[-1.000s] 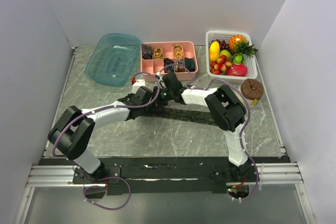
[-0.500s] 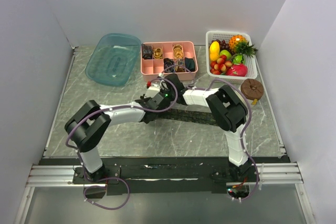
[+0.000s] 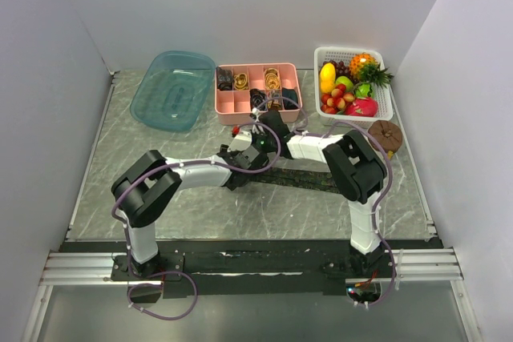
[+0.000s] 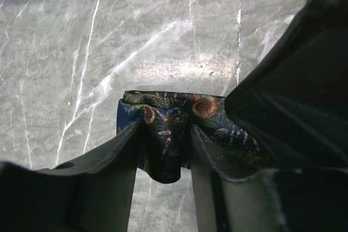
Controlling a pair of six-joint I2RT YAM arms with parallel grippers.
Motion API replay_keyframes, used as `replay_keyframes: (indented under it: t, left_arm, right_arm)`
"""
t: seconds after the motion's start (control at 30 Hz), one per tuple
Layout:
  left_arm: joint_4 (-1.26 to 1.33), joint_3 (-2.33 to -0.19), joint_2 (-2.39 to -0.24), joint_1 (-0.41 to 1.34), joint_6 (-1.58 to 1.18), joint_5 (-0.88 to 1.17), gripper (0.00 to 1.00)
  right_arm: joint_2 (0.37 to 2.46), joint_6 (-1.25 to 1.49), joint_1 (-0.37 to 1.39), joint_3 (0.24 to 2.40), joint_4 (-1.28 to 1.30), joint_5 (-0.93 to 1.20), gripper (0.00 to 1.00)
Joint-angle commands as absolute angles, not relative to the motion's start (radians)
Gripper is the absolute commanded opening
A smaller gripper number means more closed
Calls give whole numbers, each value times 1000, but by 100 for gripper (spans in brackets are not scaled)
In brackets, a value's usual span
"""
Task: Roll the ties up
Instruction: Roll the tie at the center of the board.
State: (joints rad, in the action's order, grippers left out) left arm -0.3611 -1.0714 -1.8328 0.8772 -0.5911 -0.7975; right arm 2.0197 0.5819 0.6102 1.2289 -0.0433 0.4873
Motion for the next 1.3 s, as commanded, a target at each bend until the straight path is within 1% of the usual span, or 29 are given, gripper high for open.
replay_keyframes:
  t: [0.0, 0.1, 0.63, 0.8, 0.97, 1.03, 1.07, 1.13, 1.17, 1.27]
  left_arm:
    - [-353, -1103, -1838, 897, -604, -770, 54]
    - [-327, -1086, -1810, 903, -609, -761, 66]
    - [-252, -1065, -1775, 928, -635, -704, 64]
    - [-262, -1074, -1793, 928, -653, -701, 65]
    - [-262, -1065, -1746, 928, -653, -727, 68]
    - [-261, -1060, -1724, 928, -657, -742, 75]
    - [-258, -1058, -1697, 928, -657, -745, 82]
    - [-246, -1046, -1668, 930, -649, -747, 88]
    - [-242, -1043, -1640, 927, -644, -744, 93]
    - [-236, -1031, -1589, 913, -635, -718, 96]
  right_arm:
    - [1945, 568, 597, 1221, -69, 474, 0]
    - [1941, 572, 589, 1206, -81, 480, 0]
    - [1914, 618, 552, 1123, -193, 529, 0]
    - [1904, 620, 548, 1117, -201, 532, 0]
    - [1899, 621, 542, 1115, -210, 541, 0]
    - [1893, 621, 543, 1114, -212, 545, 0]
    - [1888, 620, 543, 1114, -212, 543, 0]
    - [1879, 618, 543, 1111, -212, 543, 0]
    - [1875, 615, 542, 1111, -207, 543, 0]
    - [1867, 614, 543, 1112, -206, 545, 0]
